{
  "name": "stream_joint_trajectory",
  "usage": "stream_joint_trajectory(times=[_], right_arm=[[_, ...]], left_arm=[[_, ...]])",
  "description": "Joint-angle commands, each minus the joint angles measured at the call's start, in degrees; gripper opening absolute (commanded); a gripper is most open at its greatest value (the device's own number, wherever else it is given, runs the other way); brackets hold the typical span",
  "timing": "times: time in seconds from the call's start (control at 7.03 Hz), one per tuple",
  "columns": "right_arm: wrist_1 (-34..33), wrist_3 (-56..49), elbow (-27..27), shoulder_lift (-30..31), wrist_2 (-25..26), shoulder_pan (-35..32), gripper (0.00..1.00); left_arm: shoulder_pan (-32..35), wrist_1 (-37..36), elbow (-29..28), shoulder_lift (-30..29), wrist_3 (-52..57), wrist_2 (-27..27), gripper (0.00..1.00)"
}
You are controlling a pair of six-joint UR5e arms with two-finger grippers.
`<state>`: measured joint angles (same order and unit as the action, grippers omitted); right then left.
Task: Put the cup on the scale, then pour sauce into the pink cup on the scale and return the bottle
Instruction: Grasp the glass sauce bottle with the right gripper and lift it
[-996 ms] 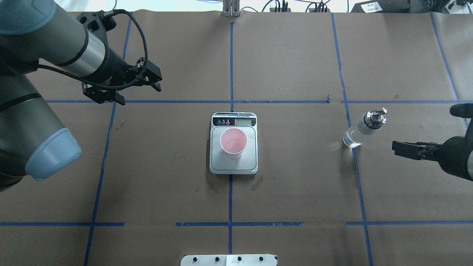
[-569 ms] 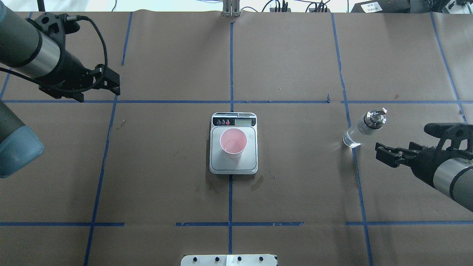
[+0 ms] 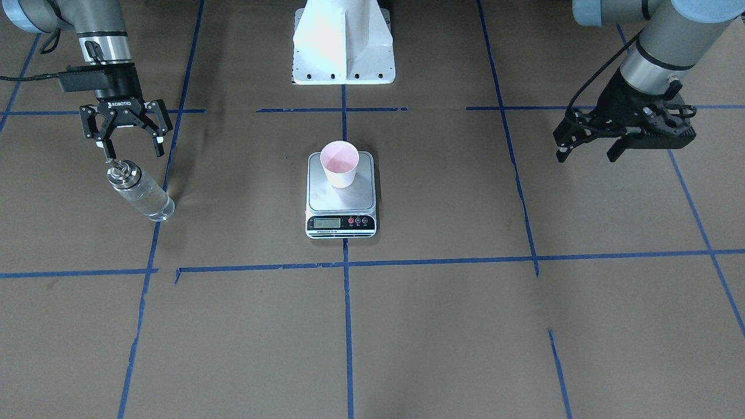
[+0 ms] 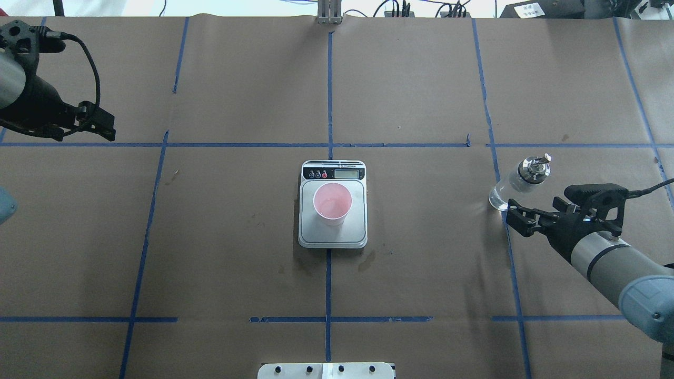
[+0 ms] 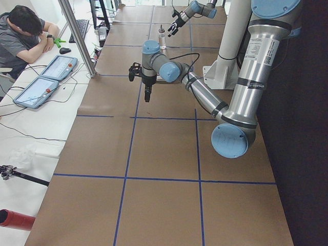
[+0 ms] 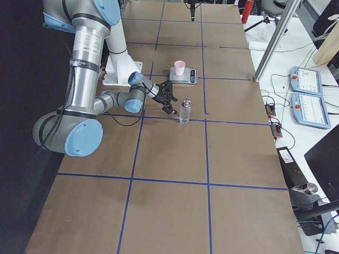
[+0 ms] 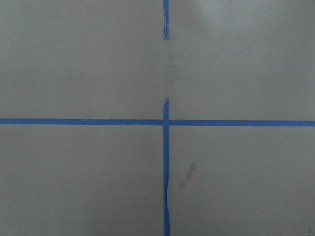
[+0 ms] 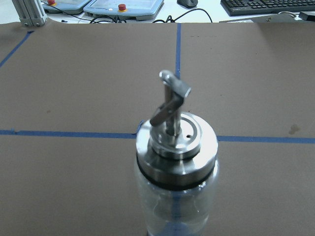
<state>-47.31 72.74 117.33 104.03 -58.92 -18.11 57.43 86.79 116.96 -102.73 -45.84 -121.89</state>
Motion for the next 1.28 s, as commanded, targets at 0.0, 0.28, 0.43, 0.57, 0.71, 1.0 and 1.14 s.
stream_joint_trajectory(times=[0.0, 0.28, 0.43, 0.57, 0.71, 1.0, 1.14], right_arm=[[0.03, -0.41, -3.15, -1.98, 3.61, 0.27, 1.00], [-0.06, -0.67, -8.32, -6.18, 5.99, 0.27, 1.00], [0.03, -0.67, -9.48, -6.90, 6.09, 0.27, 1.00], [0.03, -1.37, -9.58, -6.91, 6.09, 0.18, 1.00], [0.03, -1.90, -9.84, -6.82, 6.09, 0.18, 1.00], [0.11, -4.17, -10.28, -6.82, 7.14, 0.01, 1.00], [0.11, -4.36, -10.37, -6.82, 7.32, -0.08, 1.00]], left_arm=[[0.14, 0.05, -0.42, 0.25, 0.84, 0.34, 1.00], [0.48, -0.04, -0.95, 0.08, 1.88, 0.60, 1.00], [2.49, -0.04, -1.64, 0.16, 4.59, 0.51, 1.00], [2.94, -0.04, -2.52, 0.08, 5.14, 0.51, 1.00], [3.12, -0.04, -2.96, 0.16, 6.54, 0.60, 1.00], [4.26, -0.04, -3.93, 0.34, 9.00, 0.60, 1.00], [4.35, -0.04, -4.28, 0.34, 9.80, 0.60, 1.00]])
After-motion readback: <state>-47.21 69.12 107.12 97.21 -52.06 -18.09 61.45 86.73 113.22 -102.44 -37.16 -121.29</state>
